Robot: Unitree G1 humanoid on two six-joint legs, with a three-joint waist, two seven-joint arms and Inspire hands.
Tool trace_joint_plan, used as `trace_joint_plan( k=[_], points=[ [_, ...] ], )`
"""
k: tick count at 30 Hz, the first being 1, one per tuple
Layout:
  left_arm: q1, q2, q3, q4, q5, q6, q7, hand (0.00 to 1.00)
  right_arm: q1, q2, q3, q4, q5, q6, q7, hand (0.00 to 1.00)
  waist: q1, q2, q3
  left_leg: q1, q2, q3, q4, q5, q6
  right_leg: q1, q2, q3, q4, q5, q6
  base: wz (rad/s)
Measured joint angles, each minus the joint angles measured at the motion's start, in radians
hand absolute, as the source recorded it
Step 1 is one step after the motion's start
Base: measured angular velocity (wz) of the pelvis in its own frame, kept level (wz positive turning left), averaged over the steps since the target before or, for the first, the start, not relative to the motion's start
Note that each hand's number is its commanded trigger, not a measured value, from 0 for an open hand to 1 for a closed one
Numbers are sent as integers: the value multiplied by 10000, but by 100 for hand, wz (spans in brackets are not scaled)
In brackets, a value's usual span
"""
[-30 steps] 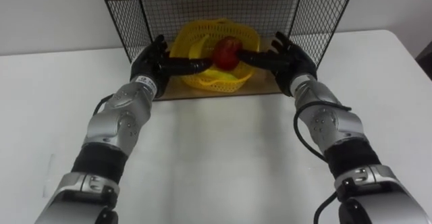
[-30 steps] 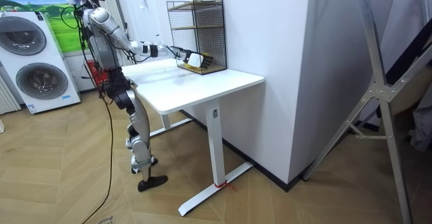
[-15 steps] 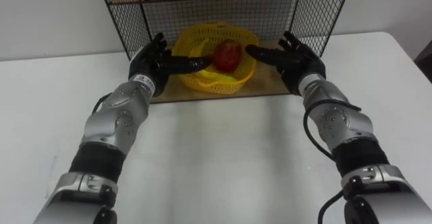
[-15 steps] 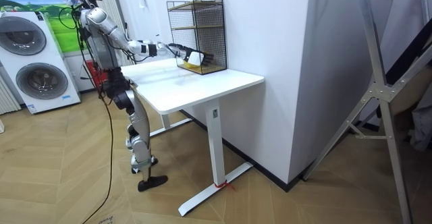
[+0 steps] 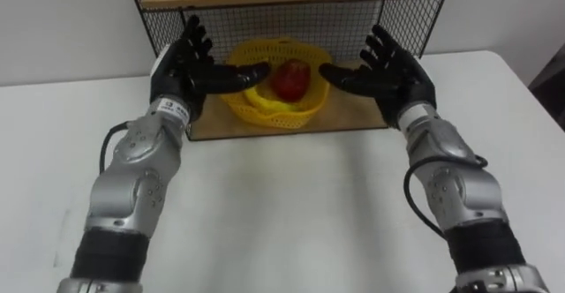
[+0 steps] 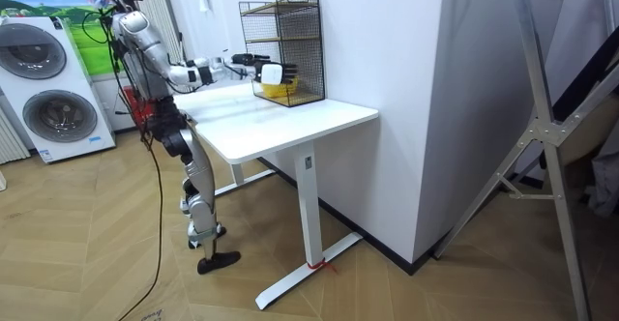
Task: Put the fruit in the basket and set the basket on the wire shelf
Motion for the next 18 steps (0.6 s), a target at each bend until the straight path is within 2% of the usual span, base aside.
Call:
trace_joint_plan(
  k=[2, 4, 9, 11, 14, 18],
  points=[
    [901, -9, -49, -694, -49, -220, -3, 0, 784, 0, -10, -562, 85, -140, 125, 0, 1, -79, 24, 86, 0, 8, -33, -4, -3, 89, 1, -5, -25, -31, -36, 0],
    [1281, -7, -16, -884, -35, -327, 15, 0, 1229, -10, -22, -855, 97, -207, 172, 0, 33, -135, 39, 107, -8, 2, -64, -7, -8, 118, 3, 16, -18, -89, -56, 4],
    [1485, -14, -9, -946, -35, -658, -80, 0, 1402, 28, 13, -1011, 50, -343, 291, 0, 119, -179, 69, 93, -12, -13, -54, -5, -10, 143, 13, 18, -48, -151, -37, 3],
    [1742, -16, -71, -1188, -48, -1020, -100, 0, 1505, 27, 80, -1383, 44, -672, 292, 0, 106, -176, 69, 108, -12, -4, -69, -4, -10, 172, 32, 36, -170, -144, -40, 0],
    [2153, -11, -172, -1476, 222, -1286, -253, 0, 1817, 17, 200, -1846, 78, -1080, 293, 0, 102, -162, 76, 127, -7, -27, -88, -27, -31, 191, 33, 0, -184, -134, -52, 0],
    [2556, 2, -278, -1561, 647, -1469, -485, 0, 2298, 23, 447, -2367, -300, -1209, 345, 0, 109, -80, 123, 118, 14, -22, -147, -92, -42, 179, 61, -20, -191, -139, -48, 0]
  ],
)
